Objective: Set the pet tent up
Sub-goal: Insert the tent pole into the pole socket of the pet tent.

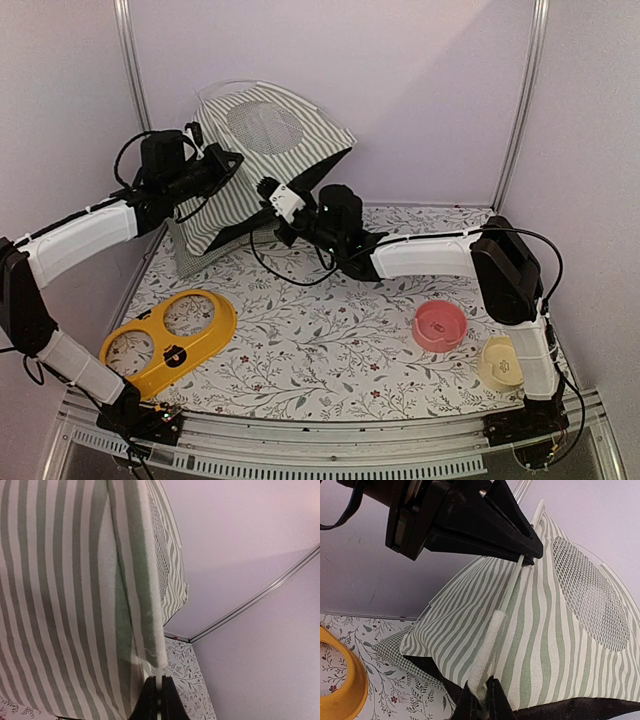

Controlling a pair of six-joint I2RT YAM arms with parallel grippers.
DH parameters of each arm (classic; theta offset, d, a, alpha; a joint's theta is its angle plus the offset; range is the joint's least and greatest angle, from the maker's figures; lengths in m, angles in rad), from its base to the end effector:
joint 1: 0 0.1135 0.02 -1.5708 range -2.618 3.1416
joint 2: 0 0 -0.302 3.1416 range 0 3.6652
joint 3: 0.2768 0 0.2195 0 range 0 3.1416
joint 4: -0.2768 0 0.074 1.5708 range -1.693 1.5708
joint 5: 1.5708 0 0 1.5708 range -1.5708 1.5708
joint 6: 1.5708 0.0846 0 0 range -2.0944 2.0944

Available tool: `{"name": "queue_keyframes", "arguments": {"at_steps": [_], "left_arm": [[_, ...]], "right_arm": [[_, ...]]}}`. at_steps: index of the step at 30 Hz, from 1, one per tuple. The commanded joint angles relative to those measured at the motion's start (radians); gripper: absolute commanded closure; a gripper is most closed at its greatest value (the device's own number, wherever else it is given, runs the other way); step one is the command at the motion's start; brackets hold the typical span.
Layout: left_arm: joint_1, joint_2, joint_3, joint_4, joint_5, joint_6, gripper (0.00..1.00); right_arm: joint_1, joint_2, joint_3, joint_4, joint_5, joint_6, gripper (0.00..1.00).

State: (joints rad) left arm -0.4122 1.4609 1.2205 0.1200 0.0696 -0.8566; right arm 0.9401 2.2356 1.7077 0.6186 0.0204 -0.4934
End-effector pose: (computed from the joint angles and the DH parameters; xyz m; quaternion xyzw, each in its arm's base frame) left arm 0.3307 -0.1510 0.4026 -0.1423 0.7346 -0.4139 0.5185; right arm 0.3416 0.4649 0.3110 -0.4373 0.5133 0.1568 0.7216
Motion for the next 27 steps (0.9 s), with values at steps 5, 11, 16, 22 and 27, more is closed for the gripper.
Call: {"name": "queue_keyframes", "arguments": {"at_steps": [5,11,16,22,27], "left_arm": [[-0.044,0.002,-0.084,0.020,-0.042,0.061,1.00],[-0.087,0.014,-0.107,0.049,-0.102,0.087,1.00],[-0.098,0.030,-0.104,0.062,-0.108,0.093,1.00],[-0.099,0.022,-0.110,0.075,-0.098,0.100,1.00],[-0.099,0.022,-0.111,0.078,-0.089,0.104,1.00]], "right_arm": [[-0.012,-0.041,0.018,-0.078,0.002,0.043,1.00],[-0.012,-0.059,0.020,-0.150,0.017,0.097,0.96],[-0.014,-0.090,-0.005,-0.186,0.022,0.142,0.82],[-0.013,-0.130,-0.020,-0.258,0.029,0.214,0.65],[-0.012,-0.143,-0.029,-0.291,0.026,0.255,0.51]]}}
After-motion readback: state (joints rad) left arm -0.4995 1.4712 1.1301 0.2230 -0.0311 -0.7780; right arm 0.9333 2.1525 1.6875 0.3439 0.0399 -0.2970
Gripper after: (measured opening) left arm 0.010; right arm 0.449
